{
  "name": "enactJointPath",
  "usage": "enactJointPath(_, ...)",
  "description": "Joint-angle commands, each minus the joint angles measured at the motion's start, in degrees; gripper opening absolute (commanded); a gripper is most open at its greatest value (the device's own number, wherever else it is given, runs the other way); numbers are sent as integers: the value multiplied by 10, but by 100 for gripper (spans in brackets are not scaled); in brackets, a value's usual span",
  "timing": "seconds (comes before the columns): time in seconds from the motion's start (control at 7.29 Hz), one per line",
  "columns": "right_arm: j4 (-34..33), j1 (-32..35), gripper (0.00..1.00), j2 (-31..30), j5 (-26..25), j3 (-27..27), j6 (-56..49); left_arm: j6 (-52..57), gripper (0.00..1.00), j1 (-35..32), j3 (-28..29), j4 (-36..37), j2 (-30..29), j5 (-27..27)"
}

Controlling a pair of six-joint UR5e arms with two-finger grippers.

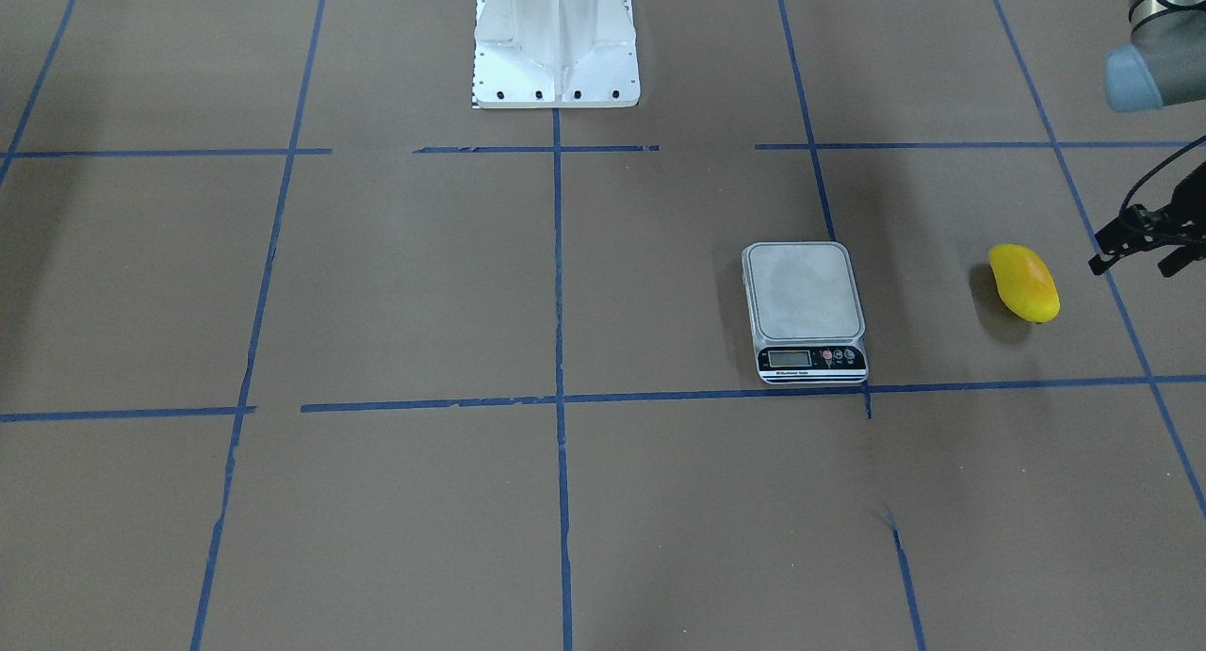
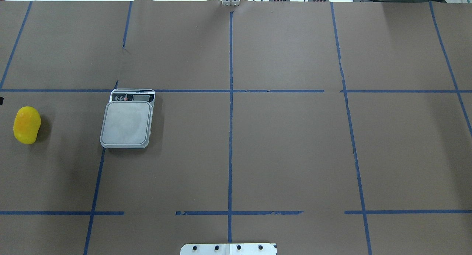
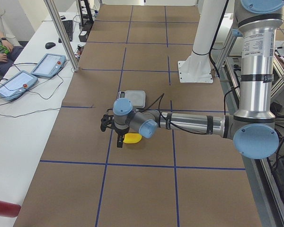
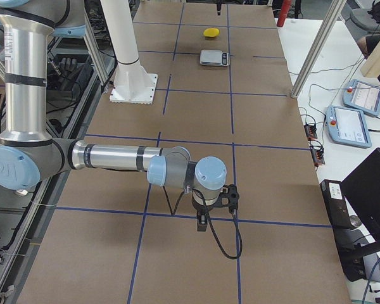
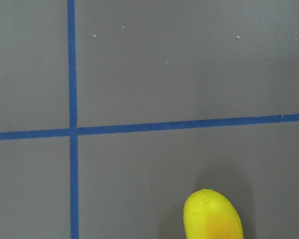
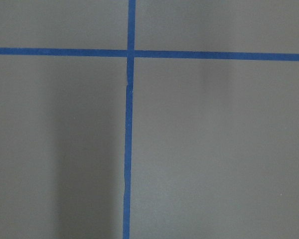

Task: Weigh mango
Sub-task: 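Lower the left gripper onto the yellow mango and close on it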

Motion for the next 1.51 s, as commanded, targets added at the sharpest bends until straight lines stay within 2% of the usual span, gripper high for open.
enactJointPath(0.0,0,0,100,0,0,0,0,-82,100,62,7,-43,10,35)
enactJointPath(0.27,0,0,100,0,0,0,0,-100,100,103,28,-45,3,66)
enactJointPath(0.82,0,0,100,0,0,0,0,-101,100,125,55,-52,-16,66)
enactJointPath(0.96,0,0,100,0,0,0,0,-100,74,125,57,-52,-17,66)
enactJointPath(1.1,0,0,100,0,0,0,0,-99,37,125,57,-53,-16,66)
enactJointPath(1.24,0,0,100,0,0,0,0,-93,5,125,54,-59,-15,64)
enactJointPath(1.37,0,0,100,0,0,0,0,-90,0,119,16,-67,-3,48)
